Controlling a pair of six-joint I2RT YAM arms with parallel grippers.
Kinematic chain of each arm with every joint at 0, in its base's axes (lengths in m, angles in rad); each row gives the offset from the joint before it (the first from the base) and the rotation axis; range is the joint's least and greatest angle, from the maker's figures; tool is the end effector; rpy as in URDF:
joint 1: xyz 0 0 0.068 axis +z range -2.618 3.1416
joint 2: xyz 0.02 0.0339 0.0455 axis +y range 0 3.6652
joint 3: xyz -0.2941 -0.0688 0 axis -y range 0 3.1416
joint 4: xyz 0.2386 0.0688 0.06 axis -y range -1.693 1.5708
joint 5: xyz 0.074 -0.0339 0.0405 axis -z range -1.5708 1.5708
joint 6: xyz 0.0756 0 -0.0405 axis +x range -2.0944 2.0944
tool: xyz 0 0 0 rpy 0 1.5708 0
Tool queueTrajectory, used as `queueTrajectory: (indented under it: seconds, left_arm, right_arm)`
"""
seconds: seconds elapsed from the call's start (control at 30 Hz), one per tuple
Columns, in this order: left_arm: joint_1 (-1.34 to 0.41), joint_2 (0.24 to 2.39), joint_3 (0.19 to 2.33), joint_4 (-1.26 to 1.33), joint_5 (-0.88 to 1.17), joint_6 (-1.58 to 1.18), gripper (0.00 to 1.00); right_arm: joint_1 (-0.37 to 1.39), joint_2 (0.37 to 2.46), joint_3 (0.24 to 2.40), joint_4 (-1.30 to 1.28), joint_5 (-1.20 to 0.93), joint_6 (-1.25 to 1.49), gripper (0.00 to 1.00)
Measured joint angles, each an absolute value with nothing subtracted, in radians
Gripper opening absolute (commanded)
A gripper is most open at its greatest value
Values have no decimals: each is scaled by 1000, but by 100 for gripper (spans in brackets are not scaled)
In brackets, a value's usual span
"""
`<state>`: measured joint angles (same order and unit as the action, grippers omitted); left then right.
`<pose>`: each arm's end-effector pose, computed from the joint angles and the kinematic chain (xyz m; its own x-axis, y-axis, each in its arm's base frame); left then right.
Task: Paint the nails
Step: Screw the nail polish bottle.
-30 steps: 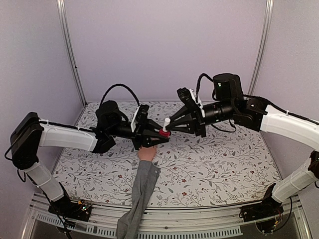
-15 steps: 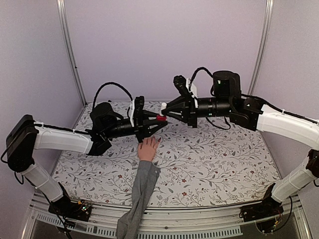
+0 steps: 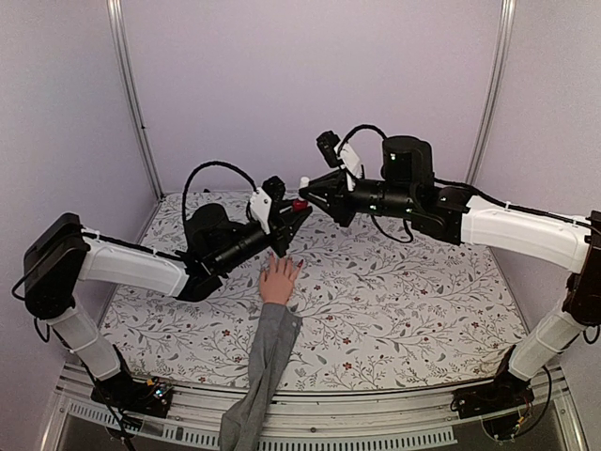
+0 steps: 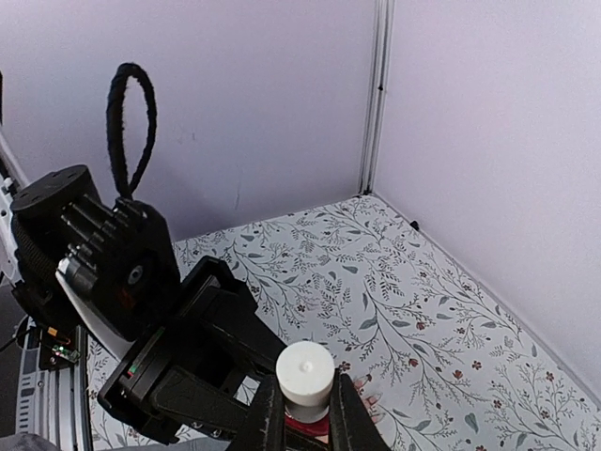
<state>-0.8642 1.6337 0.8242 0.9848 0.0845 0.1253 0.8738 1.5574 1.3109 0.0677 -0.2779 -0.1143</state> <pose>0.2507 -0.3035 0.3017 0.2138 -0.0587 -0.9751 0.7913 0.5957 0.1377 0.2450 0.3250 0.3814 -0.0096 -0.1823 -0.9832 -0.9177 0.3921 -0.0638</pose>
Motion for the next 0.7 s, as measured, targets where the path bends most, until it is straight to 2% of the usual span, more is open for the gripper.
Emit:
queueTrajectory:
  seconds: [0.23, 0.43, 0.7]
  left_arm:
    - [-895, 1703, 869, 1018, -108, 182, 0]
    - [-904, 1722, 881, 1020, -170, 206, 0]
    - [-907, 1711, 870, 1024, -151, 214, 0]
  right_arm:
    - [875, 1594, 1314, 116, -177, -25, 0]
    - [877, 1608, 1317, 126, -136, 16, 2]
    - [885, 1590, 1298, 136, -133, 15, 23]
